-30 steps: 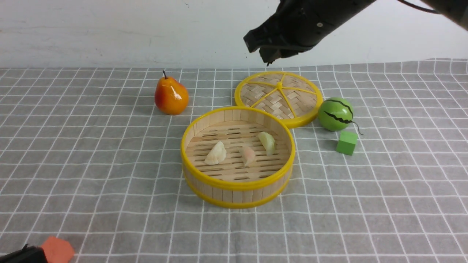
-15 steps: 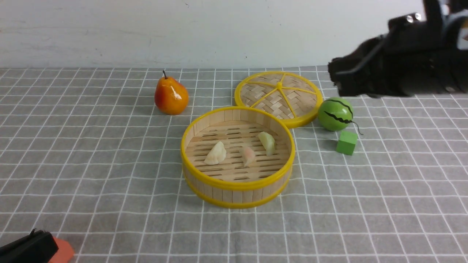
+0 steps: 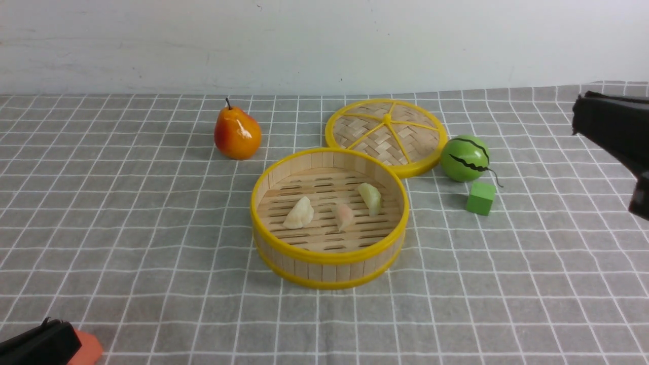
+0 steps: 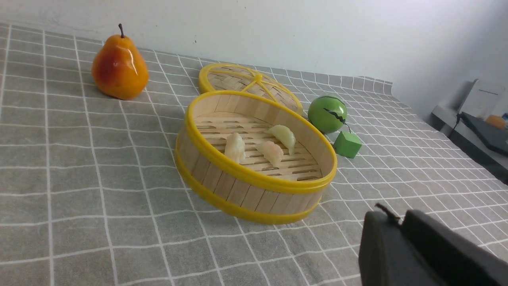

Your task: Put the dumplings into the steamer on the table with the grey tablecloth.

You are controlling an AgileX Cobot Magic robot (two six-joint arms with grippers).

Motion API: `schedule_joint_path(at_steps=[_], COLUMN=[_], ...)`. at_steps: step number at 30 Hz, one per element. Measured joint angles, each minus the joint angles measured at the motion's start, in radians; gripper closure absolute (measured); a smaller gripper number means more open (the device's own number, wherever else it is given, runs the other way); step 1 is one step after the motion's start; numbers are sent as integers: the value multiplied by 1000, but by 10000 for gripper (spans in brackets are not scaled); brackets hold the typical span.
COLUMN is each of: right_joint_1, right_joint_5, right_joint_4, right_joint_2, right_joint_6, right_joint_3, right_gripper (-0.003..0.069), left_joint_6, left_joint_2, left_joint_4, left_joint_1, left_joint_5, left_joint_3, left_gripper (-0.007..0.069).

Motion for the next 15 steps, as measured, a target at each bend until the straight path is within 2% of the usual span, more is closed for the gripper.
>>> schedule_joint_path(at_steps=[15], right_joint_1=[0], right_joint_5=[16], right_joint_4=[-1], right_joint_2=[-21], right_joint_6=[0], right_joint_3=[2], right_gripper=[657], left_joint_6=[0], left_joint_2=[0], left_joint_4=[0], left_joint_1=[0], left_joint_5=[0], left_joint_3=[0], left_gripper=[551])
